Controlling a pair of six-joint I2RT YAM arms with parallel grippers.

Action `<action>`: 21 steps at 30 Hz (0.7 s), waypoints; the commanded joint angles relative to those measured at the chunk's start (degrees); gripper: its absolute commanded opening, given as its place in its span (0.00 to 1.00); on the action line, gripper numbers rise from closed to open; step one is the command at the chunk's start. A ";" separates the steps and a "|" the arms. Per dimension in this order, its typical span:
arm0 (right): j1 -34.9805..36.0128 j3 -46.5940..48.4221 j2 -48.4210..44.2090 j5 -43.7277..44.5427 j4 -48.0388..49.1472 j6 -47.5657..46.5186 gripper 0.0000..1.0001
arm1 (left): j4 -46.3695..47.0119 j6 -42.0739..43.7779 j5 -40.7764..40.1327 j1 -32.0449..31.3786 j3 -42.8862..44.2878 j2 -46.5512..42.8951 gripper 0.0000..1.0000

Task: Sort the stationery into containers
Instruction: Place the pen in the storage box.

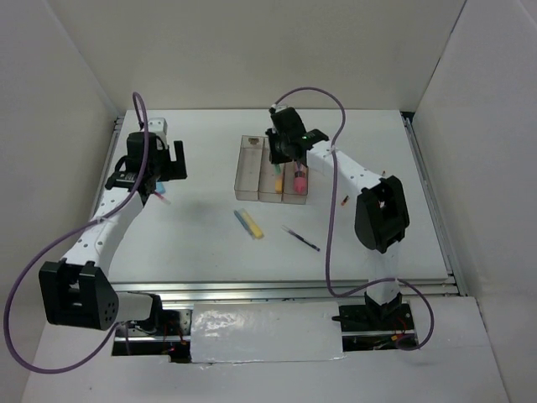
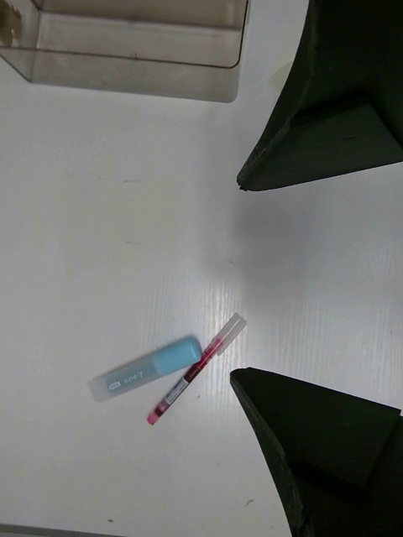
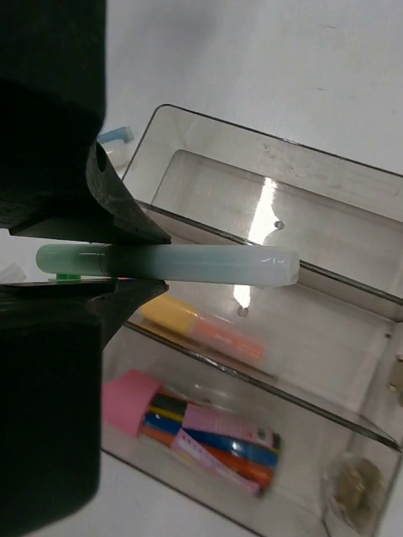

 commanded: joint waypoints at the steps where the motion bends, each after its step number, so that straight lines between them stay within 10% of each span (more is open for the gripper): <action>1: 0.05 1.20 1.97 -1.49 -1.84 8.21 0.00 | 3.28 -1.25 -2.71 1.87 1.30 3.49 0.99; 8: -2.50 5.69 8.74 -1.94 -2.72 10.49 0.01 | 2.31 -1.79 -0.78 4.42 2.98 10.00 0.99; 21: -6.37 6.73 12.61 -9.14 -2.19 10.58 0.48 | -0.76 0.86 3.09 9.26 14.29 28.00 0.76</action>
